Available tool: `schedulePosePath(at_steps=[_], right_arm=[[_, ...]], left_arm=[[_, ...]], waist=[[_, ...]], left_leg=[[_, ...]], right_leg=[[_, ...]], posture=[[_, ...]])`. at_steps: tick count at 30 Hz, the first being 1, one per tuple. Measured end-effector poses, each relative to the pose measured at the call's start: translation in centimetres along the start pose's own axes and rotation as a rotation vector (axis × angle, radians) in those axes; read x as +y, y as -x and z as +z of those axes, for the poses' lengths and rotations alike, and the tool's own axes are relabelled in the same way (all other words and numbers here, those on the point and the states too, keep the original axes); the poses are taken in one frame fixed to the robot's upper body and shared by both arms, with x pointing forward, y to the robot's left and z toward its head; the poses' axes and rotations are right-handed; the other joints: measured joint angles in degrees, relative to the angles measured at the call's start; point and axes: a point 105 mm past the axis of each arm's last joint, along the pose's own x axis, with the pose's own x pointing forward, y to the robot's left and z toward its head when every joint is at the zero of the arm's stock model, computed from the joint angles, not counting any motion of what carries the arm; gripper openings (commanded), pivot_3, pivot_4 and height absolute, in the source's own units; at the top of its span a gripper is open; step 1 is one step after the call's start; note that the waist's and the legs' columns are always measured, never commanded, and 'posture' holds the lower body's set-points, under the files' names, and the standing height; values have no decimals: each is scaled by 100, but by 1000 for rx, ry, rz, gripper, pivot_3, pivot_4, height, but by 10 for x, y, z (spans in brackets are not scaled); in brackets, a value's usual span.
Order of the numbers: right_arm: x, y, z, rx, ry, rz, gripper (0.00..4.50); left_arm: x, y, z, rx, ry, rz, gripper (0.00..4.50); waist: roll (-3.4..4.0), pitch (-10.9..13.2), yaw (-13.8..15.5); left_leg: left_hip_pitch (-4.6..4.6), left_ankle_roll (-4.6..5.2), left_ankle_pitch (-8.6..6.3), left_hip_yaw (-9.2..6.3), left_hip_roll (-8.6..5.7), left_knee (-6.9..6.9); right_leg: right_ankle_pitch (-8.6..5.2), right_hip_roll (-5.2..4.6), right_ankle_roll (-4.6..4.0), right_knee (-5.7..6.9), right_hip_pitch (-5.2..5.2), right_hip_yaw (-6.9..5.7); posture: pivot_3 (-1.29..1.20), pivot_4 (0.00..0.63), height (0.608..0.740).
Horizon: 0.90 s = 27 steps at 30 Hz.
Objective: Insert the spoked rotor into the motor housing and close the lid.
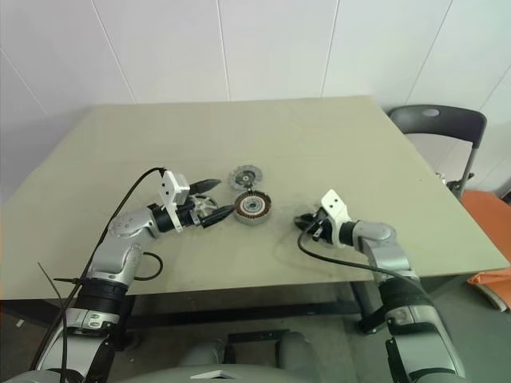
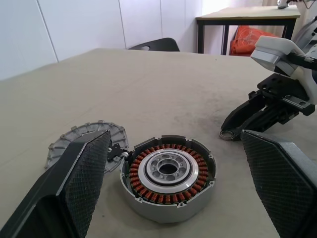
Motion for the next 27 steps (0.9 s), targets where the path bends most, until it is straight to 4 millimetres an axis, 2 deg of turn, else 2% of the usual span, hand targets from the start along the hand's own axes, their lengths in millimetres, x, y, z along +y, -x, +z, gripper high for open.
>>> schedulePosePath(at_steps=[5,9,11,14,18,22,27], right_arm=[[23,-19,32,-115,-36,88,752],[35,-31,71,-229,-26,135,752],[43,-37,82,-252,-13,166,752],[52,-46,80,-208,19,194,752],[56,-62,77,-130,-10,180,752],[56,-64,86,-124,-16,175,752],[54,-65,85,-90,13,158,752]], left_arm=[[-5,6,6,-23,22,-12,4500],[-10,21,-3,17,57,-9,4500],[-13,27,-8,31,72,1,4500],[-13,29,-9,37,75,15,4500],[-14,29,-7,35,72,26,4500],[-16,32,-11,39,85,42,4500],[-17,34,-10,30,91,52,4500]], waist=[[7,4,5],[8,5,9],[8,4,32],[8,4,45],[8,4,25],[9,4,19],[9,4,16]], left_leg=[[-12,0,0,1,1,-1],[-23,0,0,0,2,-8],[-39,0,0,-5,2,-8],[-78,0,0,-3,1,1],[-83,0,0,-2,0,-2],[-83,1,1,-3,1,-9],[-83,1,1,0,0,-7]], right_leg=[[0,-3,0,0,-13,-1],[0,-7,-1,0,-28,-3],[1,-13,-1,-1,-39,-13],[4,-17,-6,0,-73,-14],[17,-17,-27,4,-84,-14],[17,-15,-27,4,-88,-14],[17,-15,-26,4,-87,-15]], posture=[[0,0,740],[0,0,740],[0,0,740],[0,0,740],[0,0,740],[0,0,740],[0,0,740]])
